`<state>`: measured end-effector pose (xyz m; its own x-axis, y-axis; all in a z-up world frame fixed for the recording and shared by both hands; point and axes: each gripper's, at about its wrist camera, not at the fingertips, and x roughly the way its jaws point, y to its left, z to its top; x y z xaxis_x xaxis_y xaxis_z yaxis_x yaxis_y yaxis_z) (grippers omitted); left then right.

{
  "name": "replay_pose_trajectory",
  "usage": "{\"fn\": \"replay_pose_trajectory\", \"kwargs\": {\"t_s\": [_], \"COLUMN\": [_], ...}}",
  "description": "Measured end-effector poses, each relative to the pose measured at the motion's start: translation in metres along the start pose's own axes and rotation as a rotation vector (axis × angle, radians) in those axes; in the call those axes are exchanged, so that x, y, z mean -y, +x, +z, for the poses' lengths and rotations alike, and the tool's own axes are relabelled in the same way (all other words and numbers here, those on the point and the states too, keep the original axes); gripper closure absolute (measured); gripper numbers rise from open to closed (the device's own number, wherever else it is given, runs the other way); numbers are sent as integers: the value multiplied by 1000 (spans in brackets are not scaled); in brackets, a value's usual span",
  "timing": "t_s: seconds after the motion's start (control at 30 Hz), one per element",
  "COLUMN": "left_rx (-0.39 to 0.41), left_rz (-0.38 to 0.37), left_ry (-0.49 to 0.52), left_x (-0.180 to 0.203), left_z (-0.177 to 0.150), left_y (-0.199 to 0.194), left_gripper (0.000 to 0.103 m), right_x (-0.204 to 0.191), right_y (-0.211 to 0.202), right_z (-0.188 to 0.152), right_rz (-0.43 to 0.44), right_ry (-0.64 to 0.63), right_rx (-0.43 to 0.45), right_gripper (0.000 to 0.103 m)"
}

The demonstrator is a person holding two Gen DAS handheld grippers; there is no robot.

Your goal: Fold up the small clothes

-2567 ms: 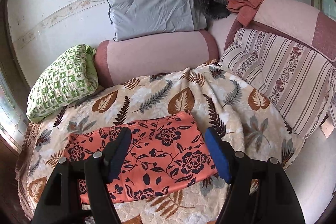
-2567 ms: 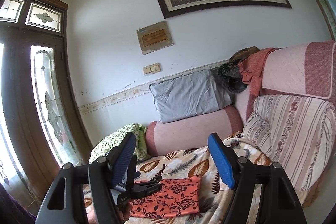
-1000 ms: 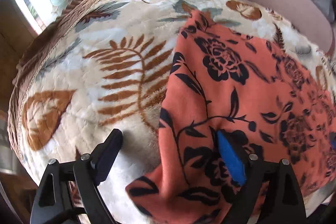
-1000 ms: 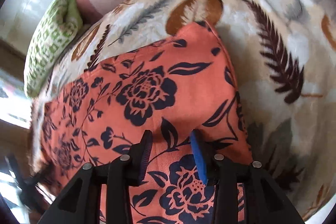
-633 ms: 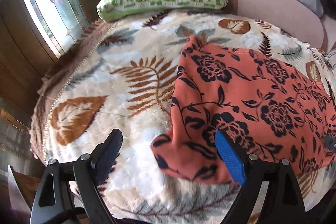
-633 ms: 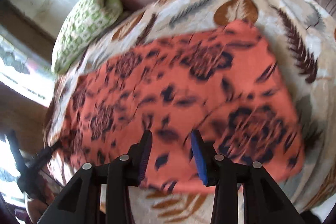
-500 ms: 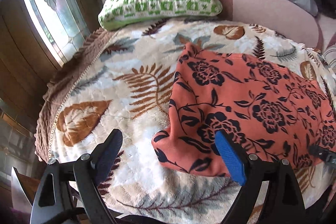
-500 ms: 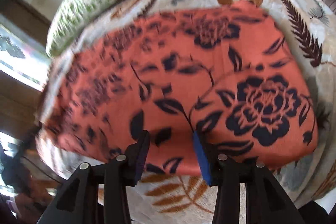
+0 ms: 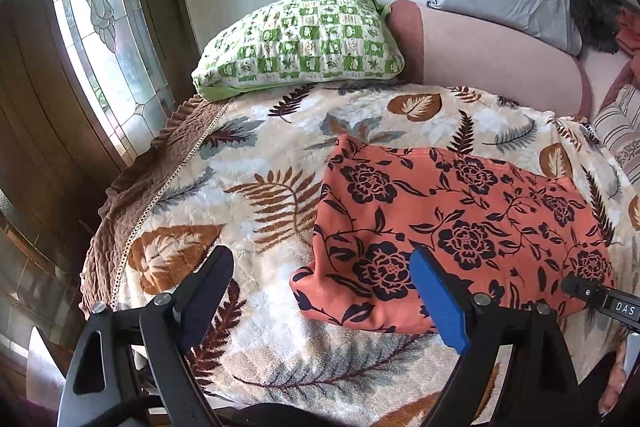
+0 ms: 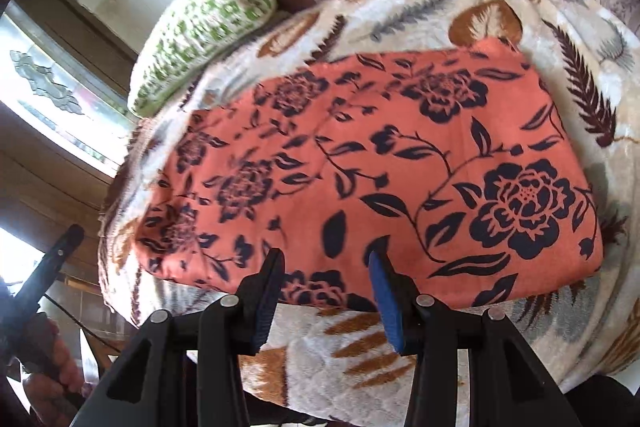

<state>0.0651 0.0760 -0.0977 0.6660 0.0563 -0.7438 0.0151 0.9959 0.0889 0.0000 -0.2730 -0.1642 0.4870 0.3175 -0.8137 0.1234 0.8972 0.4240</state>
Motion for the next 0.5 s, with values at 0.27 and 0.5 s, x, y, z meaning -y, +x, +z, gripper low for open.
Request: {"fn": "replay_pose_trajectory", "kwargs": {"t_s": [0.27, 0.5], "left_rx": [-56, -112], "left_rz": [41, 43], "left_ry": [-1, 22], "left_x": [6, 20], "left_z": [-11, -20], "left_y": [11, 24], "left_gripper": [12, 12], "right_x": [2, 37], "right_y": [-6, 6], "right_z": [-2, -5], "right_rz": [83, 153], "right_ry": [-54, 1], "right_rx": [103, 116], "right_gripper": [55, 55]}}
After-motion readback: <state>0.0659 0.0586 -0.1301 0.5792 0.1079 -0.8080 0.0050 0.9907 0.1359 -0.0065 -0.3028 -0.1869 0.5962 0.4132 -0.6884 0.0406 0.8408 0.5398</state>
